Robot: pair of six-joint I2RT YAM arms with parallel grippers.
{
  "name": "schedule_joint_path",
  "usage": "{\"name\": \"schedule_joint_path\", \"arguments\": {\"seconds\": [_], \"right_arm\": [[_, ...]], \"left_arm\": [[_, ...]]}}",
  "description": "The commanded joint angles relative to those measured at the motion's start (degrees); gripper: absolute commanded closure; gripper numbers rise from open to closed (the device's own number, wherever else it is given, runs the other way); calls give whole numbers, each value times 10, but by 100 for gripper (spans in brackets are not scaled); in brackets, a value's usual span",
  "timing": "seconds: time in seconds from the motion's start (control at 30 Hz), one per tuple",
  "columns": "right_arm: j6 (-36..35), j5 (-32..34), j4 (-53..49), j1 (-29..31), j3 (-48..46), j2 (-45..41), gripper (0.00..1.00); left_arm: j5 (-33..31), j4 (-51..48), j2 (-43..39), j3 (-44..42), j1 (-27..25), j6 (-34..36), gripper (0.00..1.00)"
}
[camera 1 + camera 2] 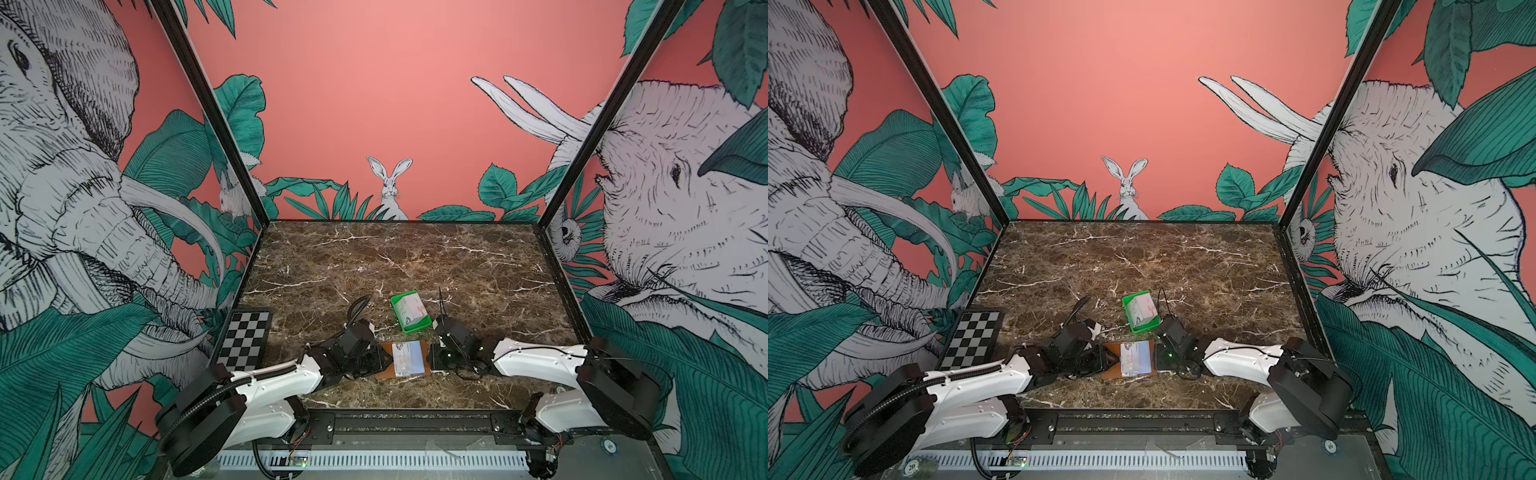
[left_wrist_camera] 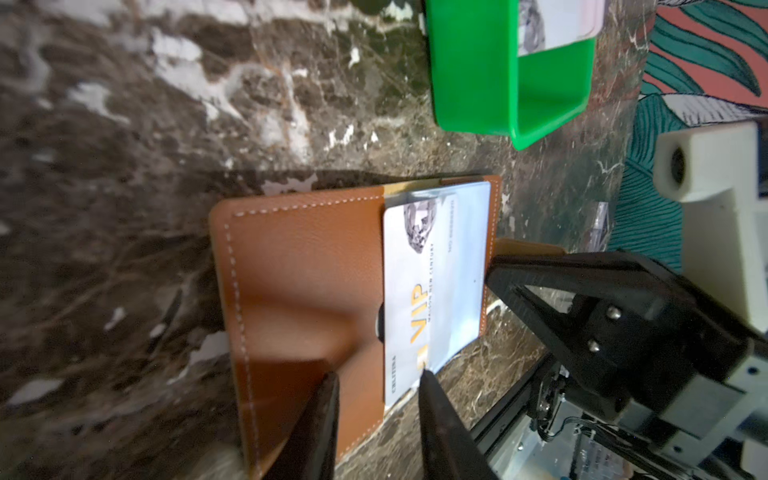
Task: Put the credit cards into the card holder
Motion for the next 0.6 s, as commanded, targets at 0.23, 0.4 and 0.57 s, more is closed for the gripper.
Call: {"name": "schedule_joint_path", "arguments": {"seconds": [0.23,0.4,0.57], "right_arm": [[1,11,-8,6,-11,6,86],[0,11,-9,6,-9,9,87],[-2,11,-13,6,-6,11,86]], "left_arm": [[-36,-79,-20,30,-16,33,61],[-25,-42,-1,31,-21,37,62],[-16,-14,29,39,-25,39,65]]}}
